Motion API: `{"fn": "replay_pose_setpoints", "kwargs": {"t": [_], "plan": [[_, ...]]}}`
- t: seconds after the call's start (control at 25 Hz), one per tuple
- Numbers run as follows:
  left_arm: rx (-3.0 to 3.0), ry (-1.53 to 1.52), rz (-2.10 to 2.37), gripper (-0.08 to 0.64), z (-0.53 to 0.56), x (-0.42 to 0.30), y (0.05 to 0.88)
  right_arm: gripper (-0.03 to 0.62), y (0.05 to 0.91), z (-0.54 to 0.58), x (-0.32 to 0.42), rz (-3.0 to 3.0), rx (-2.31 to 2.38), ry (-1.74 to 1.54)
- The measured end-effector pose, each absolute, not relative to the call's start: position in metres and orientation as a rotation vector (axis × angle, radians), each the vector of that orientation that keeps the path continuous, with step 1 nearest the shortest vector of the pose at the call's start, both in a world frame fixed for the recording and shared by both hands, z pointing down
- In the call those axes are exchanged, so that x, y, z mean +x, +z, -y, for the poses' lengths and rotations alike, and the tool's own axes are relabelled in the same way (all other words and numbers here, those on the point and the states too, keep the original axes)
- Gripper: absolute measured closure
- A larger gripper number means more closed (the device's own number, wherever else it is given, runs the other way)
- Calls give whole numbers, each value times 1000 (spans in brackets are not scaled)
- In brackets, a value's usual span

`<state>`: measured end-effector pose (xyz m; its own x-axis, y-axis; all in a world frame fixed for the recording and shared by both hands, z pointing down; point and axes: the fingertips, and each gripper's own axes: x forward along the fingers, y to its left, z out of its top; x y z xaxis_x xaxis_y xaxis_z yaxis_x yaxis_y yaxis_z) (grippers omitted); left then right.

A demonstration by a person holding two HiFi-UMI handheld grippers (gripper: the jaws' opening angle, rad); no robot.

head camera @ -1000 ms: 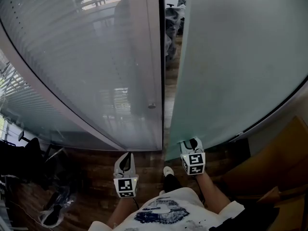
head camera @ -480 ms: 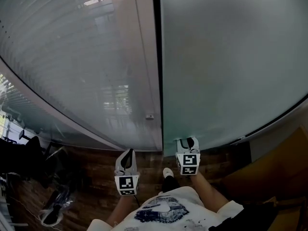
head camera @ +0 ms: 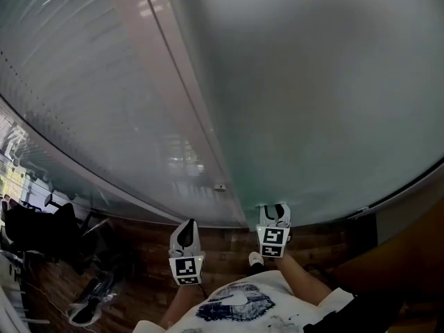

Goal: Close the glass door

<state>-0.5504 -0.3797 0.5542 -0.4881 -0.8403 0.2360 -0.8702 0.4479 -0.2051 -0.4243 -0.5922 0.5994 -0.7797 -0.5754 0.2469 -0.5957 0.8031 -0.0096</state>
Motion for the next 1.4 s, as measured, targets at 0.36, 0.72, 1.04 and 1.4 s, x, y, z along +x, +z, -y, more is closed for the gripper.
{"fn": "replay_pose_setpoints", "kwargs": {"t": [0.36, 0.72, 1.04, 1.4], "plan": [[1458, 457, 2625, 561, 382, -561, 556, 469, 598, 608, -437, 2759, 968, 114], [1422, 449, 2650, 561, 386, -573, 554, 469, 595, 618, -447, 2754, 988, 107], [1453, 442, 2670, 561, 407, -583, 554, 469, 600, 630, -457, 2750, 989, 109], [1443, 419, 2673, 561, 412, -587, 556, 469, 600, 631, -457, 2749, 995, 104]]}}
